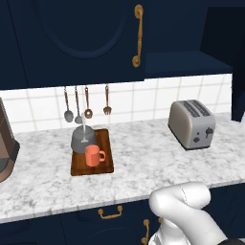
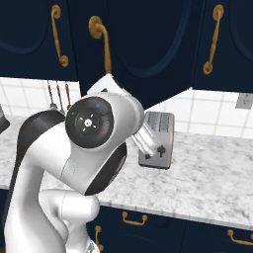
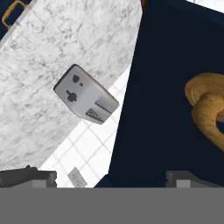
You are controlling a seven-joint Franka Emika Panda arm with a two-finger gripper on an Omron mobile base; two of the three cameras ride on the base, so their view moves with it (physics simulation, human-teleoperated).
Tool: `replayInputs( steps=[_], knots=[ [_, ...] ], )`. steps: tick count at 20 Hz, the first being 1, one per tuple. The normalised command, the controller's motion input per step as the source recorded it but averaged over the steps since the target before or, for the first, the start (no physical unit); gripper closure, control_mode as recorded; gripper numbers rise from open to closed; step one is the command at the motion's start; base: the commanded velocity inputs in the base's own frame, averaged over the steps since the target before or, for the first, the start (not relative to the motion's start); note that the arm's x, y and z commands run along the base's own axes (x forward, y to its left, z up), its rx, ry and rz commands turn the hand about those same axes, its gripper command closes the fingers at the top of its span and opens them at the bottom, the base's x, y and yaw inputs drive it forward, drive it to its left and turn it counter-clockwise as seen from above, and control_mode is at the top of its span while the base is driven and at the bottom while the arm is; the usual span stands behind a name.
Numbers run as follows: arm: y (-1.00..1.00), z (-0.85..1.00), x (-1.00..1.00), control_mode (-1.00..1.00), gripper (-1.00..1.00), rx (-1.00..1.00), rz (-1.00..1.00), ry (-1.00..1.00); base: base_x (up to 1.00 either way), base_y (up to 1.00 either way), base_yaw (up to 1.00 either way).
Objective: Pick the kettle from the counter and place it on the tray. Then pick the mug from the cabinet and place it on the tray. Then close the cabinet doors.
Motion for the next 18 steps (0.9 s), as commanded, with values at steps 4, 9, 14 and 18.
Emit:
replayInputs(
  steps=[4,9,14,18],
  knots=[
    [0.72,0.0,0.83,-1.0,-1.0,0.02,0.14,0.0,0.0,0.0,0.0],
    [0.54,0.0,0.96,-1.0,-1.0,0.06,0.1,0.0,0.0,0.0,0.0],
    [0.48,0.0,1.0,-1.0,-1.0,0.06,0.01,0.0,0.0,0.0,0.0],
    [0.58,-0.08,0.89,-1.0,-1.0,0.06,0.0,0.0,0.0,0.0,0.0]
  ],
)
